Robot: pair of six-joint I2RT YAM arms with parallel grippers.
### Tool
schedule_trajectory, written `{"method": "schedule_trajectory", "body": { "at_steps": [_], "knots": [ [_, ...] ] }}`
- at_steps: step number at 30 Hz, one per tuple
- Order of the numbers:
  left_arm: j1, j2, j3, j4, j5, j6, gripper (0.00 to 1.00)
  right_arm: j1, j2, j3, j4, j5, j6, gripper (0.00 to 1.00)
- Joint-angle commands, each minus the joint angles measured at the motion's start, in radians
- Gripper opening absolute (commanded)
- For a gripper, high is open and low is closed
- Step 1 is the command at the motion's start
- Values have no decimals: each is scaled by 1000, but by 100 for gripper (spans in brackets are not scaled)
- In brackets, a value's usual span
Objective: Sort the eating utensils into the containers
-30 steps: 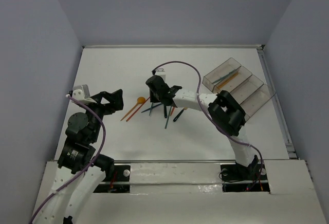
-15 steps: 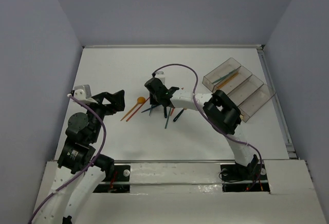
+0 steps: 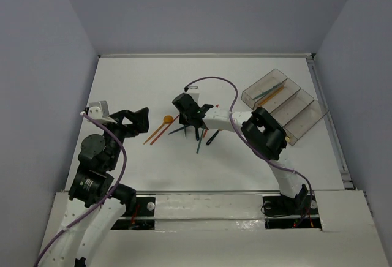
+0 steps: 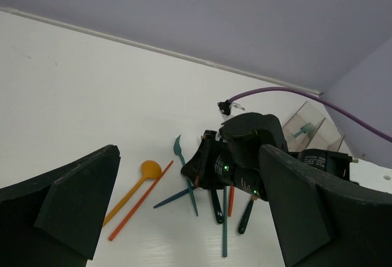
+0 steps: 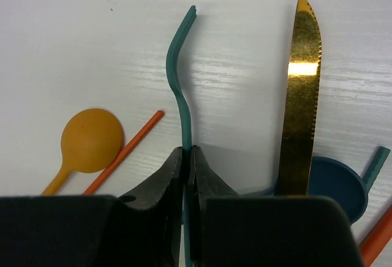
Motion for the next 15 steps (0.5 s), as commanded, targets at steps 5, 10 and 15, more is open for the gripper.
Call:
{"method": "schedule_trajectory", "body": {
  "at_steps": [5, 10, 15],
  "knots": [
    [-5, 5, 5, 56, 22, 14, 99, 2, -111, -39, 92, 90, 43, 0],
    [-5, 7, 5, 53, 22, 18, 99, 2, -263, -175, 271, 173, -28, 0],
    [-5, 4, 4, 56, 34, 27, 99, -122, -495, -348, 330, 196, -53, 0]
  ]
}}
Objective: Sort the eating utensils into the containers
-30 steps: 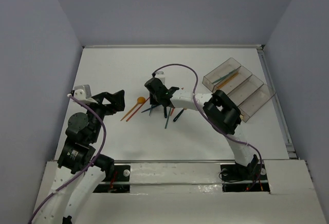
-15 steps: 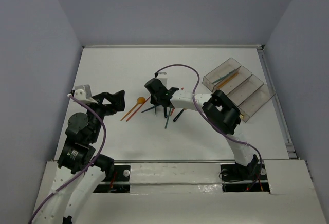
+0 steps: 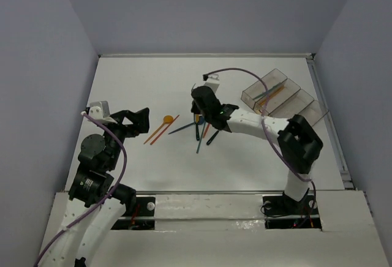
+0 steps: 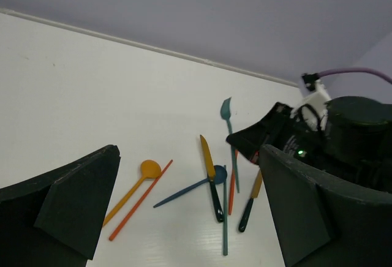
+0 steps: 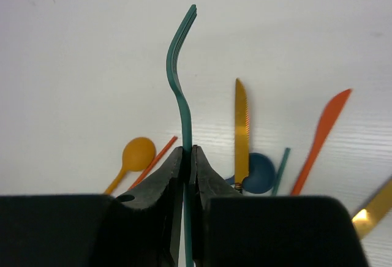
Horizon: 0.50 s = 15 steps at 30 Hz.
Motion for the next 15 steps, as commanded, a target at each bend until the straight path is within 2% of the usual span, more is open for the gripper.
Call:
{"method": "schedule_trajectory", "body": {
  "at_steps": [1, 2, 3, 7, 11, 15],
  "knots": [
    [-5, 2, 2, 56, 29, 24, 99, -140, -227, -136, 167, 73, -30, 0],
    [-14, -1, 2, 60, 41, 26, 99, -175, -259, -203, 192, 56, -19, 0],
    [-14, 1, 0, 62, 46, 32, 99, -248, -287, -230, 194, 49, -10, 0],
    [-14, -1, -3, 65, 53, 36, 99, -405, -391, -311, 187, 90, 10, 0],
    [-14, 1, -3, 66, 58, 38, 99, -534, -381, -294, 149, 107, -2, 0],
    [-14, 5, -3, 68, 61, 41, 99, -655, -324, -230, 117, 27, 30, 0]
  ]
}}
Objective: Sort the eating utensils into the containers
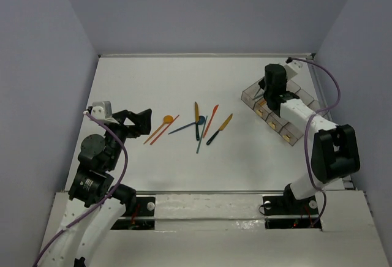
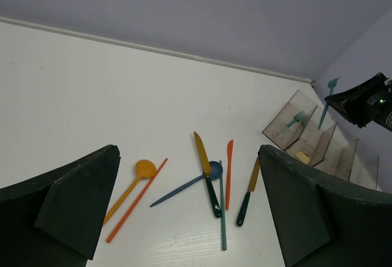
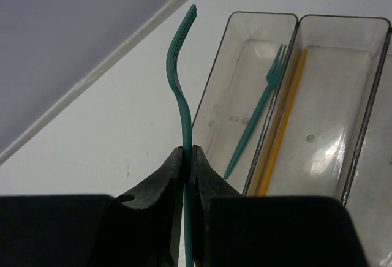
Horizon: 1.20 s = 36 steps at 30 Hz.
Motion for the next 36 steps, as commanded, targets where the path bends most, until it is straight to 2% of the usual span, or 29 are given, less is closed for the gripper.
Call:
{"method": "schedule_trajectory", "body": {
  "at_steps": [1, 6, 18, 21, 22, 24, 30, 36],
  "knots": [
    [-5, 5, -3, 60, 16, 17, 99, -93, 77, 81, -6, -50, 31, 0],
    [-5, 15, -3, 60, 18, 17, 99, -145, 195, 176, -27, -78, 64, 0],
    [-5, 45, -1, 71, 45, 26, 99, -190, 300, 222, -4, -135, 138, 0],
    [-5, 48, -3, 71, 41, 26, 99, -190, 314, 226, -9, -136, 129, 4],
    [-5, 47, -3, 70, 39, 28, 99, -190, 314, 223, -6, -136, 126, 13],
    [-5, 44, -3, 67, 41, 26, 99, -190, 317, 214, 2, -149, 121, 25],
    [-5, 42, -3, 71, 48, 28, 99, -190, 301, 197, 14, -181, 97, 33],
    [4, 35, -4, 71, 45, 25, 99, -179, 227, 188, 11, -263, 48, 34]
  ]
}}
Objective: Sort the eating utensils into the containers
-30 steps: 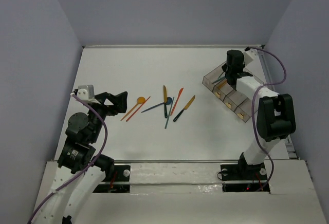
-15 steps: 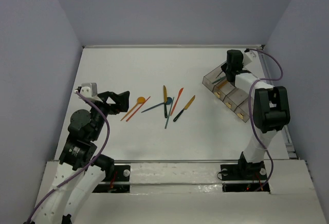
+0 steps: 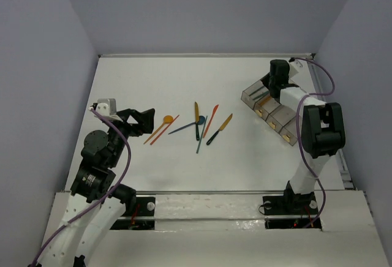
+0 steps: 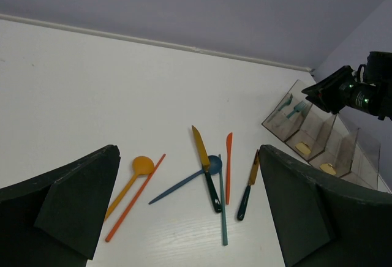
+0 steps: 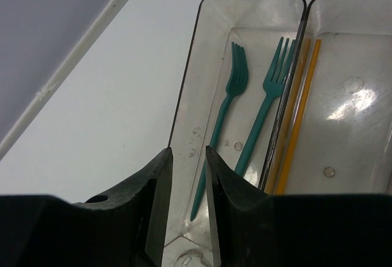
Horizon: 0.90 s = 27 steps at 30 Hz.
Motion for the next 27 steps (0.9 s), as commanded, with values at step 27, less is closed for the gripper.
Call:
{"method": "schedule_trajectory", "body": {
  "at_steps": [27],
  "knots": [
    [3, -4, -6, 59, 30, 14, 99, 815, 5, 29, -330, 17, -227, 26]
  ]
}}
